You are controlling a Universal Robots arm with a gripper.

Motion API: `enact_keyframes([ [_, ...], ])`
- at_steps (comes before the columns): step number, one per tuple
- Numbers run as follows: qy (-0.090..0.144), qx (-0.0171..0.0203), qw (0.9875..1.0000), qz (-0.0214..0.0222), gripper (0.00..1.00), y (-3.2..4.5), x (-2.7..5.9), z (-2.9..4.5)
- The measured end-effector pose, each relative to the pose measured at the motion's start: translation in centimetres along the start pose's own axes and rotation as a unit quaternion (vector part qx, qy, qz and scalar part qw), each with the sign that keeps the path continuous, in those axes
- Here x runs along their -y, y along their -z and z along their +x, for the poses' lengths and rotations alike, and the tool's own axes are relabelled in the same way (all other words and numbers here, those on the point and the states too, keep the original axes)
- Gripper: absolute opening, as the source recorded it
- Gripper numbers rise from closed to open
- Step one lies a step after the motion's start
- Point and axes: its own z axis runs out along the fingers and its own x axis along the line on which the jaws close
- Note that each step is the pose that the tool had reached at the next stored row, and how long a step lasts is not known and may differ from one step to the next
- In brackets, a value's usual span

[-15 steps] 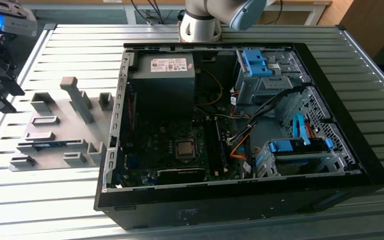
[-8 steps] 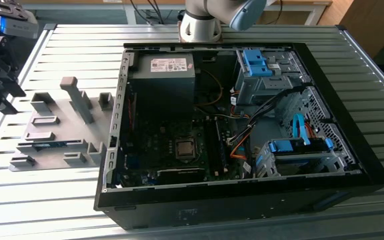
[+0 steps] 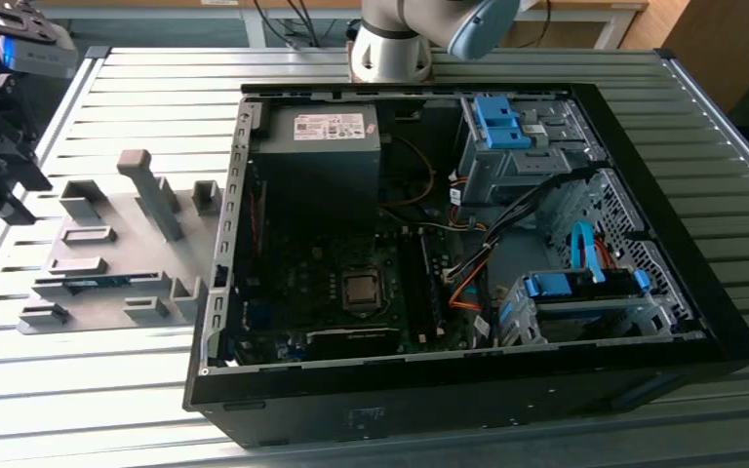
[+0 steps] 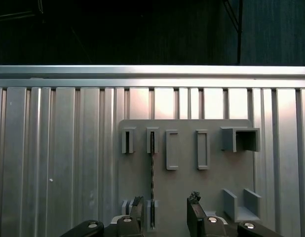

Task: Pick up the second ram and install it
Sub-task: 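Pick up the second ram and move it above second insertion slot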

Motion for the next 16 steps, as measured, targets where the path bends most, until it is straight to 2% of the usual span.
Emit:
enact_keyframes([
  [16, 0.000, 0.0000, 1.0000, 0.0000, 0.47, -0.29, 0.01, 0.00],
])
